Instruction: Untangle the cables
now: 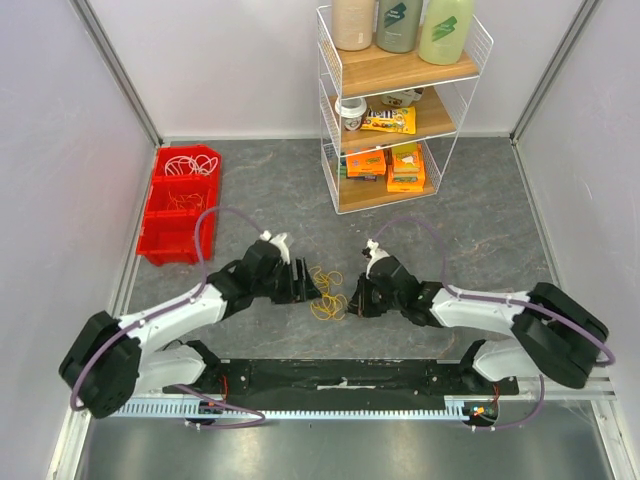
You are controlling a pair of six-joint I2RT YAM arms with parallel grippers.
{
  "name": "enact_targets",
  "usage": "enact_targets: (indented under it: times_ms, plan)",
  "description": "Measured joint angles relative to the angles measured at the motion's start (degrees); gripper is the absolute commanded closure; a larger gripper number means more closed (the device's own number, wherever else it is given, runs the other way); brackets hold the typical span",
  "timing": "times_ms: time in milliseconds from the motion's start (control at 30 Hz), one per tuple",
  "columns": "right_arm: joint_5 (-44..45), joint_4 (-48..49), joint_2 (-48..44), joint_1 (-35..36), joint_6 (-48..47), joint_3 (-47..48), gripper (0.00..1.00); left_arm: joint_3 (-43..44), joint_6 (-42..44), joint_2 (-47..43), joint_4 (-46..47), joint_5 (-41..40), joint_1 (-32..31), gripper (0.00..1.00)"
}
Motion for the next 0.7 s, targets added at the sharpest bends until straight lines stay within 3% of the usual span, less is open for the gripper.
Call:
enact_targets:
  times_ms: [167,400,500,567,600,700]
  plan:
    - [2.8,-4.9,-8.6,0.0,-0.9,-0.2,1.00,13.4,4.9,10.3,-3.8,-2.1,0.7,0.29]
    - [5.5,-11.1,-18.4,0.0,-1.7,-0.8,1.00,25.2,8.2,27.3,-7.8,-4.2,1.4,0.43]
    - [6.4,-13.6,-19.7,0.0,-1.9,-0.8,1.00,26.3,8.1,31.8,-8.9,-6.3,1.4,0.59]
    - [7.2,-15.1,-20.6,0.0,-2.0,-0.8,1.00,26.9,8.1,32.8,-9.1,-7.2,1.5,0.88]
    - [7.8,-16.2,-21.4,0.0,-2.2,-0.8,1.00,27.1,8.0,33.1,-9.1,-7.8,1.5,0.98]
    - [11.0,-20.3,-25.2,0.1,-2.6,-0.8,1.00,27.5,8.4,33.7,-10.1,-10.1,1.6,0.98]
